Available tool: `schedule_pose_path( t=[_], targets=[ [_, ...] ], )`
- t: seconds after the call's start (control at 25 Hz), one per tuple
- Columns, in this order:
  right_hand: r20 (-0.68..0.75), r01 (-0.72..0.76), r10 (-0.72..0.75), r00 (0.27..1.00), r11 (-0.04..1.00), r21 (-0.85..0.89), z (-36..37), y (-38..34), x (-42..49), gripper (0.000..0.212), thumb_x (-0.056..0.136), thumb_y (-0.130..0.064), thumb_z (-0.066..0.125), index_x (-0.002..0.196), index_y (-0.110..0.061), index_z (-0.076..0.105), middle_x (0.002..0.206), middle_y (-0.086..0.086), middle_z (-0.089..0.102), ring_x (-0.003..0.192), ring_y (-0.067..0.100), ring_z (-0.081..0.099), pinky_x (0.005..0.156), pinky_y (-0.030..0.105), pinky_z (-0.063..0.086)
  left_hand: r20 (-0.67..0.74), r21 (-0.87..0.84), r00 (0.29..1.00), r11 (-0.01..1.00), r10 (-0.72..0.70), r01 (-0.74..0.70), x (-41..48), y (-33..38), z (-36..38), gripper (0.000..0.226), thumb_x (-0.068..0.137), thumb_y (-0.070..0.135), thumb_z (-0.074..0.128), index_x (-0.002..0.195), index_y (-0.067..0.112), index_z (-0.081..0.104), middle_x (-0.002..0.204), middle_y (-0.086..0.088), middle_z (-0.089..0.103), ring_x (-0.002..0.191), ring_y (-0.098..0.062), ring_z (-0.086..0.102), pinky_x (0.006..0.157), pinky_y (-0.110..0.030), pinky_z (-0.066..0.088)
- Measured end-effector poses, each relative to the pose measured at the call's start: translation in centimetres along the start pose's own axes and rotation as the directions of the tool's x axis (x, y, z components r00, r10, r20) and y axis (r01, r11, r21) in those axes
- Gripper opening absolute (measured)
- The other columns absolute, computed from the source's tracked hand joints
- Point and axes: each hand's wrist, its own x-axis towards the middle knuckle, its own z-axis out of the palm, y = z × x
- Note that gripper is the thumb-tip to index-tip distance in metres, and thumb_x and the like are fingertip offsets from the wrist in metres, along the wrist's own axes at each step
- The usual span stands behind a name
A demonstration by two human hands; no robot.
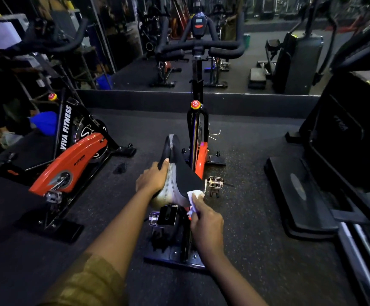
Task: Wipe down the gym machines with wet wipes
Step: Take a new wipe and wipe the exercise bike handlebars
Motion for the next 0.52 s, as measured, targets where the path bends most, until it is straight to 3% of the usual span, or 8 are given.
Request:
schedule_pose_path(
  t=[0.08,0.2,0.32,0.52],
  targets=[
    [-0.053,0.03,-0.026,0.998,0.997,0.074,-0.2,-1.1,-1.5,0.04,0.069,0.007,0.06,0.105,-0.007,0.071,0.102,0.012,0.069,0.083,0.02,0.068,0.074,0.022,0.045,0.009,-0.007,1.0,1.0,0.005,-0.005,0.0,-0.1,0.0,0.065,0.095,0.063,0.018,0.14,0.021,0.04,0.14,-0.02,0.046,0.127,-0.038,0.044,0.102,-0.043,0.033],
    [-0.168,-0.099,0.128,0.977,0.98,0.172,-2.3,-0.7,0.5,0.04,0.074,0.011,0.059,0.108,-0.009,0.07,0.099,0.007,0.07,0.076,0.009,0.066,0.067,0.015,0.043,0.014,-0.018,1.0,1.0,0.017,-0.017,0.2,-0.3,0.0,0.068,0.094,0.064,0.017,0.141,0.02,0.039,0.14,-0.02,0.045,0.127,-0.038,0.044,0.104,-0.045,0.032],
    [-0.12,-0.321,0.337,0.934,0.938,0.135,-2.2,0.1,3.6,0.042,0.081,0.009,0.05,0.114,-0.011,0.066,0.108,0.011,0.068,0.091,0.023,0.067,0.069,0.014,0.038,0.026,-0.04,0.999,0.999,0.024,-0.023,0.4,-0.4,0.1,0.069,0.095,0.063,0.017,0.142,0.017,0.037,0.14,-0.019,0.046,0.127,-0.038,0.044,0.104,-0.045,0.032],
    [-0.216,-0.436,0.458,0.862,0.889,0.142,1.2,-1.7,2.0,0.042,0.083,0.005,0.05,0.118,-0.014,0.064,0.097,0.018,0.07,0.068,0.022,0.058,0.06,0.018,0.033,0.034,-0.064,0.999,0.997,0.041,-0.039,0.8,-0.5,0.3,0.068,0.095,0.062,0.017,0.14,0.015,0.038,0.136,-0.019,0.05,0.124,-0.037,0.047,0.101,-0.043,0.033]
  ],
)
